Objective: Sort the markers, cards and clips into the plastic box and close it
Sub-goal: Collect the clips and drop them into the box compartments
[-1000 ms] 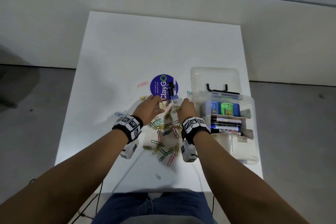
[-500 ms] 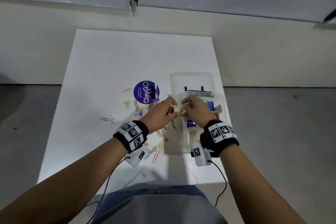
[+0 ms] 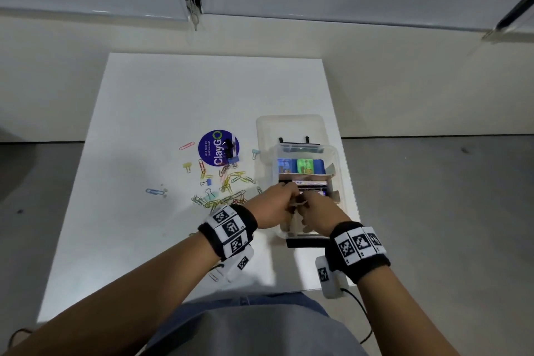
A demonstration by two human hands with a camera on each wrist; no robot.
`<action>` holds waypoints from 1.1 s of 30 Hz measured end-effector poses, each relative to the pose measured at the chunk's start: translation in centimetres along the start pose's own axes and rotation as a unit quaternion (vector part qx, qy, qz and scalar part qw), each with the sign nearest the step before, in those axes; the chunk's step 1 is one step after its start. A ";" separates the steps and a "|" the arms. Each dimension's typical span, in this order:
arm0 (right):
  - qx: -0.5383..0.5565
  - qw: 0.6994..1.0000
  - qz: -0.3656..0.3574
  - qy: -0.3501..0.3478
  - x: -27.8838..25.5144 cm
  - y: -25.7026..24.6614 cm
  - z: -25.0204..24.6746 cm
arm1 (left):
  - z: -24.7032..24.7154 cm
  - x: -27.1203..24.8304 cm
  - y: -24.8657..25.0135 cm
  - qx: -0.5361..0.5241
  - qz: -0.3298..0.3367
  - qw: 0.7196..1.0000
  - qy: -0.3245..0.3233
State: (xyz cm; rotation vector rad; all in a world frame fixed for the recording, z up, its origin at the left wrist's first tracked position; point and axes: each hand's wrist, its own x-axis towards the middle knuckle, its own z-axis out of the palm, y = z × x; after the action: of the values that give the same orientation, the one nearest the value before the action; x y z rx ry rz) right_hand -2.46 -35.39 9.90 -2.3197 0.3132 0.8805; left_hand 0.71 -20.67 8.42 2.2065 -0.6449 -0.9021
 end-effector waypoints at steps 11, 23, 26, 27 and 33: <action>-0.074 0.989 -0.105 0.073 7.2 -12.1 3.5 | -4.9 -1.1 -14.3 0.071 -0.212 0.959 0.174; 0.045 0.994 0.060 0.085 18.8 -14.4 7.7 | -2.2 -2.9 -20.4 0.064 -0.203 0.970 0.121; 0.031 0.993 0.069 0.085 19.9 -13.9 8.6 | -2.3 -3.7 -21.2 0.030 -0.155 0.978 0.138; 0.020 0.994 0.069 0.081 20.2 -13.6 8.7 | -2.4 -3.9 -21.2 0.011 -0.145 0.978 0.151; 0.055 0.993 0.083 0.058 19.6 -12.0 8.2 | -4.4 -4.0 -21.5 -0.140 -0.151 0.958 0.197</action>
State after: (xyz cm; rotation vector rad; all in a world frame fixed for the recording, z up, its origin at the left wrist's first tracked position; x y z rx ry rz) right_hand 13.05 -20.92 -2.13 -2.2710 0.5963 0.7880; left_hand 5.48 -2.17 -3.10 2.1649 0.0112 -0.6194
